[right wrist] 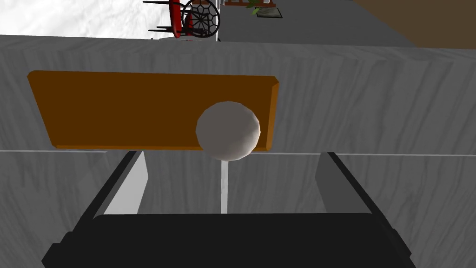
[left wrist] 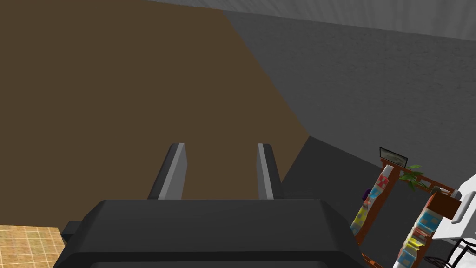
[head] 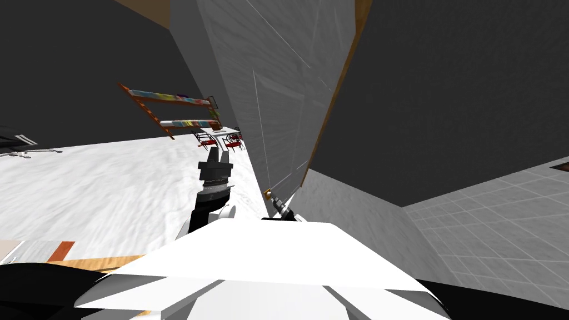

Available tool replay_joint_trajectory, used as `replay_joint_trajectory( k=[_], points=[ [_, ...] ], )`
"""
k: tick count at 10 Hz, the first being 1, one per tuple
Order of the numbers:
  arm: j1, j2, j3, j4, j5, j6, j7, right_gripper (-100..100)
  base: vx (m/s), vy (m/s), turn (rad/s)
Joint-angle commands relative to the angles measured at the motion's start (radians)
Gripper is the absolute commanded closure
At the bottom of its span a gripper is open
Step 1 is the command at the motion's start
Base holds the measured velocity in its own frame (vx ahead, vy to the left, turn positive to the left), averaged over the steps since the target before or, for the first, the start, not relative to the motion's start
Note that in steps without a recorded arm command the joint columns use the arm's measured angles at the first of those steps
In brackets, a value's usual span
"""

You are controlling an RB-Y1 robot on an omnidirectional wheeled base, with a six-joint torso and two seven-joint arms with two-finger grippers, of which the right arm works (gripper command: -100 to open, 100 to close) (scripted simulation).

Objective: Push the door open

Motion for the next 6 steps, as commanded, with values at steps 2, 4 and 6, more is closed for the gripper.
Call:
replay_joint_trajectory(
  k=[2, 4, 6],
  points=[
    [-0.001, 0.003, -0.003, 0.003, 0.000, 0.000, 0.002, -100, 0.092, 0.113, 0.010],
    [-0.001, 0.003, -0.003, 0.003, 0.000, 0.000, 0.002, 100, -0.014, -0.018, 0.001],
    [-0.001, 0.003, -0.003, 0.003, 0.000, 0.000, 0.002, 100, -0.015, -0.020, 0.001]
  ],
)
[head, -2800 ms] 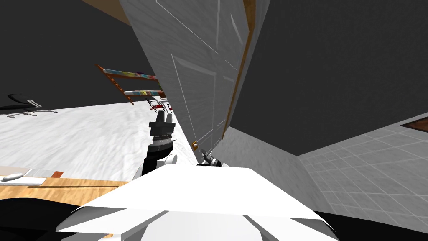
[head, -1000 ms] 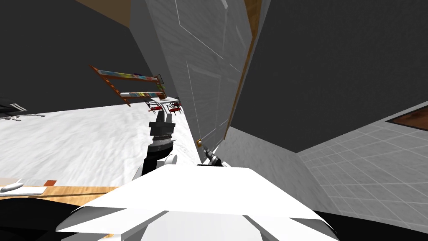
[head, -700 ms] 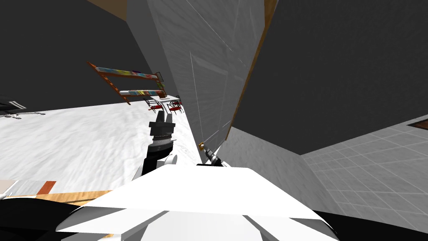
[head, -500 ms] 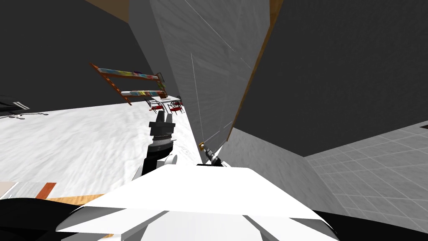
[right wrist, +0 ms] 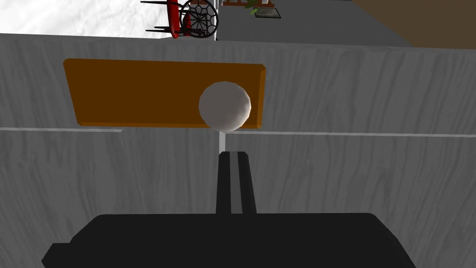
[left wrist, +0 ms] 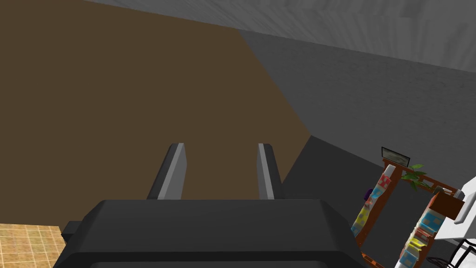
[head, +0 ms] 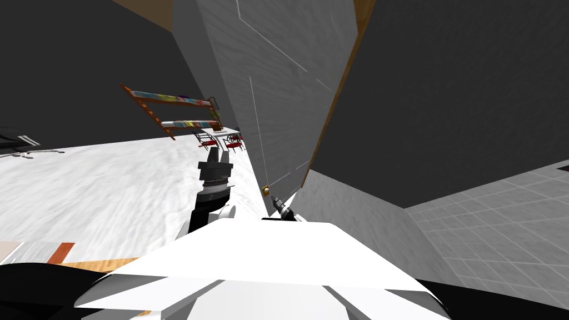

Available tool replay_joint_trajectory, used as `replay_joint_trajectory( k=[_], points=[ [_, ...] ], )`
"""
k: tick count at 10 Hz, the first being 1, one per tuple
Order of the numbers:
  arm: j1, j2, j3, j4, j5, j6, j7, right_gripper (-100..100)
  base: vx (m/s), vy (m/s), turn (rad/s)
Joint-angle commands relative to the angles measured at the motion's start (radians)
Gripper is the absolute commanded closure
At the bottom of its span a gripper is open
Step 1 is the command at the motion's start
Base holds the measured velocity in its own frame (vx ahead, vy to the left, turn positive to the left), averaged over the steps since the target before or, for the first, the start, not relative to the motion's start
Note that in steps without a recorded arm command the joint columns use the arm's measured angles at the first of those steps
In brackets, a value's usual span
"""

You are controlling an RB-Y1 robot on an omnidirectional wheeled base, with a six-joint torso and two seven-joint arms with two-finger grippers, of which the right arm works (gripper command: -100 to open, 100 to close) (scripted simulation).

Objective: Push the door open

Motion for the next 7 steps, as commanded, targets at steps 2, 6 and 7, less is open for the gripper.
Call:
replay_joint_trajectory(
  k=[2, 6, 7],
  points=[
    [0.000, 0.000, 0.000, 0.000, 0.000, 0.000, 0.000, 100, -0.003, -0.003, 0.000],
    [0.006, 0.003, -0.037, 0.000, -0.012, 0.005, 0.011, -100, -0.154, -0.031, -0.101],
    [0.005, 0.004, -0.044, 0.006, -0.012, 0.005, 0.015, -100, 0.049, 0.096, 0.048]
  ],
)
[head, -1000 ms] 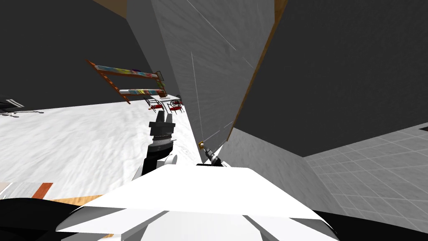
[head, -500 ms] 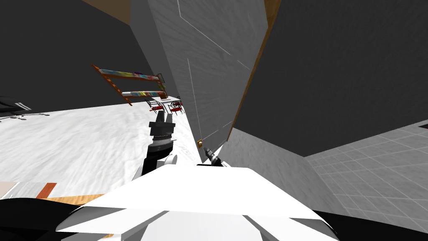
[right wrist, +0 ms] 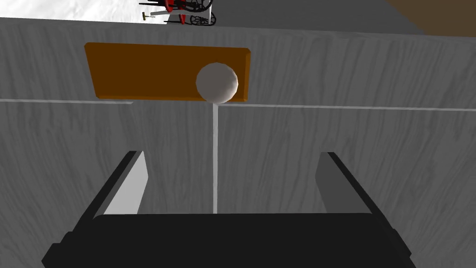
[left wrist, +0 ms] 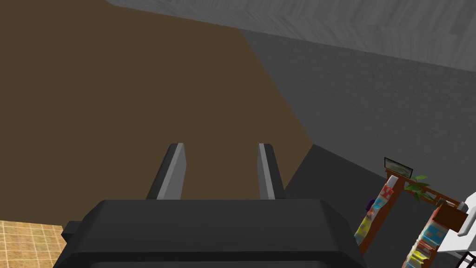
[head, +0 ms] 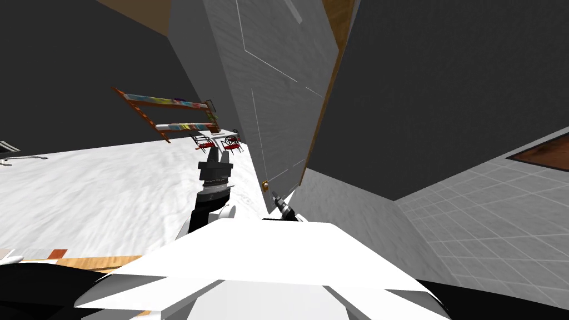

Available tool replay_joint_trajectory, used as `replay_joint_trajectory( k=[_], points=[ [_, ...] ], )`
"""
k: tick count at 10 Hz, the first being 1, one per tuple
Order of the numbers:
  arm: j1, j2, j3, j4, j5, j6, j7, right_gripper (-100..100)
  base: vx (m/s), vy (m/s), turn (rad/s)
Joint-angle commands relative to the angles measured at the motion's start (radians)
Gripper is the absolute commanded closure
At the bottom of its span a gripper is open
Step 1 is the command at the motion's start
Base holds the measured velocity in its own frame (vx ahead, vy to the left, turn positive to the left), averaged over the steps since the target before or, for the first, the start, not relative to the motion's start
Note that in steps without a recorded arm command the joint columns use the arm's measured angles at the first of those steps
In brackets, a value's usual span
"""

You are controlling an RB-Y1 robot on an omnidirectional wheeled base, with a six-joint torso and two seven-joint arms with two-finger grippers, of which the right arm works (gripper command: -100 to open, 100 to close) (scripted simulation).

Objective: Push the door open

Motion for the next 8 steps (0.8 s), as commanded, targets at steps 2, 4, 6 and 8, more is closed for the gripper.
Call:
replay_joint_trajectory(
  k=[2, 4, 6, 8],
  points=[
    [-0.002, 0.003, -0.006, 0.005, 0.000, 0.000, 0.004, -100, 0.123, 0.135, 0.011],
    [-0.004, 0.009, -0.012, 0.011, 0.000, 0.000, 0.008, -100, 0.168, 0.138, 0.031],
    [-0.006, 0.019, -0.018, 0.017, 0.000, -0.001, 0.011, -100, 0.141, 0.140, 0.027],
    [-0.005, 0.015, -0.016, 0.014, 0.000, 0.000, 0.010, 100, 0.021, 0.028, -0.003]
  ],
)
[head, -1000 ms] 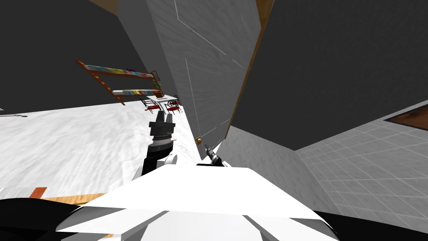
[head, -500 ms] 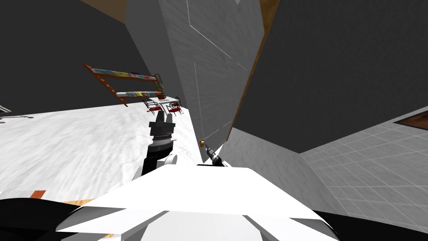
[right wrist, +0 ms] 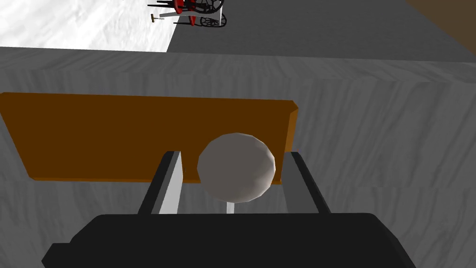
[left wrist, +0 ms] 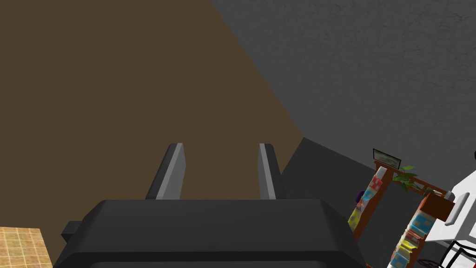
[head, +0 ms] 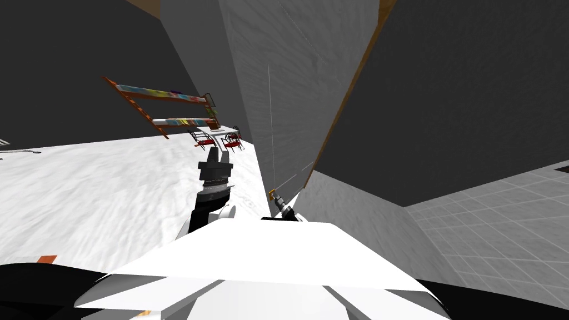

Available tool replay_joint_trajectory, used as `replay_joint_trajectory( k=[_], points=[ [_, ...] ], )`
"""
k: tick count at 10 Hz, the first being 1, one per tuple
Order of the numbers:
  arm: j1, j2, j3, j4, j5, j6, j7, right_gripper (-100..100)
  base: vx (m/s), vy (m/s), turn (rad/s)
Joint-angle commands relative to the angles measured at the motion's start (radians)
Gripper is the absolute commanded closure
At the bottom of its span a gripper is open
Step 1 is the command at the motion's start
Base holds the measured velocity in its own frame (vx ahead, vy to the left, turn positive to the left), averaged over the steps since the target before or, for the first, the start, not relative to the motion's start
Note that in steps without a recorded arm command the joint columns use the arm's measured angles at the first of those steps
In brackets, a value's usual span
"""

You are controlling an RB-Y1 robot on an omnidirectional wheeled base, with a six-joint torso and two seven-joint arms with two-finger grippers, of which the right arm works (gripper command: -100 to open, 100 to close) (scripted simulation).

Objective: Push the door open

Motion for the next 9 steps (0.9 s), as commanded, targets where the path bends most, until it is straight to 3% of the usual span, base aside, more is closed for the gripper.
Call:
replay_joint_trajectory(
  k=[1, 5, 9],
  points=[
    [0.000, -0.001, 0.000, 0.000, 0.000, 0.000, 0.000, 100, -0.015, -0.024, 0.011],
    [0.000, -0.001, 0.000, 0.000, 0.000, 0.000, 0.000, 100, -0.010, -0.010, 0.000],
    [-0.004, -0.010, -0.043, 0.013, -0.008, 0.001, 0.012, 100, 0.065, 0.118, -0.026]
  ],
)
